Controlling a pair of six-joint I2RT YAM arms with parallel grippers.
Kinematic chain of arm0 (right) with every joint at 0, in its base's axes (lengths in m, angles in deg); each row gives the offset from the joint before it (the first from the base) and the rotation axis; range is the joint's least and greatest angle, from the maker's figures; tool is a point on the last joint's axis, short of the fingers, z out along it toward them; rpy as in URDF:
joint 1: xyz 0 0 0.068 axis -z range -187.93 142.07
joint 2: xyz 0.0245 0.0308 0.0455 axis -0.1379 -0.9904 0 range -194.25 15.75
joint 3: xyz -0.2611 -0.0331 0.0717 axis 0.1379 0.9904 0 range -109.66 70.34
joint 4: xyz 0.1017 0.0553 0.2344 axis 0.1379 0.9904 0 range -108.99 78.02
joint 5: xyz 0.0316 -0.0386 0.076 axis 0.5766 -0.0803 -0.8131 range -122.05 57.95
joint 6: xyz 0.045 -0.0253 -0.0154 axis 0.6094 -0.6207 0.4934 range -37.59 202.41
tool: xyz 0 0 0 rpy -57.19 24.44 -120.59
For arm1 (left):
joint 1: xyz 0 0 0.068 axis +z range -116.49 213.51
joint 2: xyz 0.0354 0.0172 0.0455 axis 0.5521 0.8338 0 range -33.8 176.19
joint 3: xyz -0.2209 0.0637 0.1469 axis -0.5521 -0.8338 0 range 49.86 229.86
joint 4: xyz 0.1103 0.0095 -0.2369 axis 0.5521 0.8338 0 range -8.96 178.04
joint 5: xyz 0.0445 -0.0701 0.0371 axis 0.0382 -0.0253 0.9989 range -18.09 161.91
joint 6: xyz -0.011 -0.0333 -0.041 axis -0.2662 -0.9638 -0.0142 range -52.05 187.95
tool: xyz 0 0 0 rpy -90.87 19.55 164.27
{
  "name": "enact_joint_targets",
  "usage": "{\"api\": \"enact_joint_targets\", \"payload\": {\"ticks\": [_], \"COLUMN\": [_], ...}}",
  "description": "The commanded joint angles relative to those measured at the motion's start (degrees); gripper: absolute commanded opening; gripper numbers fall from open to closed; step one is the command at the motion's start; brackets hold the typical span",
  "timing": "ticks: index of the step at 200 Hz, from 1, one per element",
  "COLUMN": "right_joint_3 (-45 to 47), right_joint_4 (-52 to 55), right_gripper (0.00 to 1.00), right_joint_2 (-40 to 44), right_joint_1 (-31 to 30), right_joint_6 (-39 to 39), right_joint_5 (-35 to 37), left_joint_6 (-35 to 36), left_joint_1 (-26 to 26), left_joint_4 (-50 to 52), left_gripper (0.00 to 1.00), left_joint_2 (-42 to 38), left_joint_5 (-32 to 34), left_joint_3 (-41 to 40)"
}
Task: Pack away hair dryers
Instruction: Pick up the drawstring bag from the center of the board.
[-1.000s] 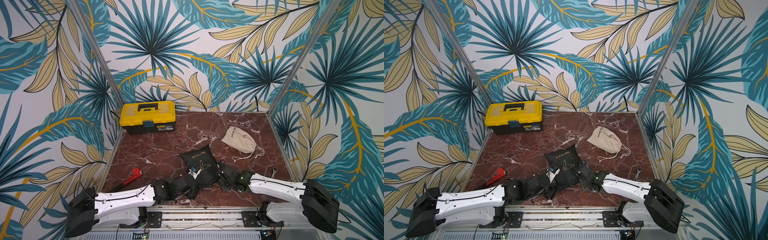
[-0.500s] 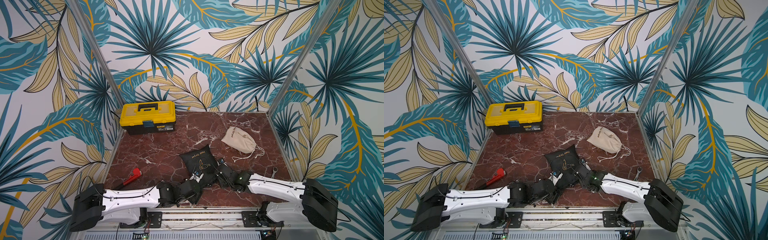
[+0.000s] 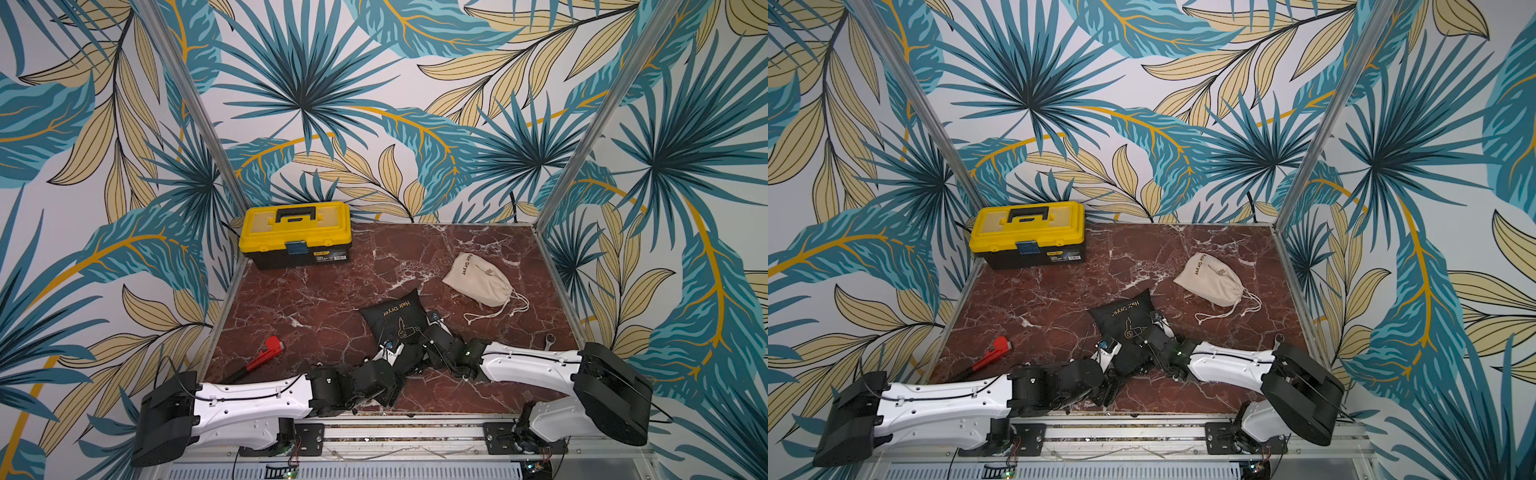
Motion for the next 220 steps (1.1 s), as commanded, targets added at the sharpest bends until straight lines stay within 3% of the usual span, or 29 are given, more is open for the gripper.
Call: {"api": "enact_joint_targets", "payload": {"ticks": [1,66,105,149,188,220], "right_joint_3": [0.4,-3.0,-9.7,-14.2,-13.1,-12.6], "right_joint_4": [-1.3,12.1,19.9,23.7,22.9,22.9], "right_gripper": [0.30,0.00,0.00,0.00,0.00,0.00], "right_joint_2": [0.2,7.8,9.2,8.7,8.7,8.9], "right_joint_1": [-0.2,-0.3,-0.2,0.0,0.2,0.2], "right_joint_6": [0.4,2.8,4.1,5.6,5.7,5.5], "right_joint_5": [2.2,-7.0,-14.7,-18.9,-19.7,-19.9], "left_joint_6": [-0.6,-0.1,2.4,3.0,0.4,1.0], "left_joint_1": [-0.2,-0.2,-0.2,-0.2,-0.2,-0.2], "left_joint_4": [-1.6,-1.5,-1.4,-0.8,3.0,3.9], "left_gripper": [0.73,0.72,0.70,0.65,0.55,0.55], "left_joint_2": [-1.4,-1.5,0.1,5.0,6.2,2.3], "left_joint_5": [1.4,1.0,-1.6,-4.4,3.8,8.6], "left_joint_3": [-2.0,-2.3,-0.2,1.5,2.2,1.9]}}
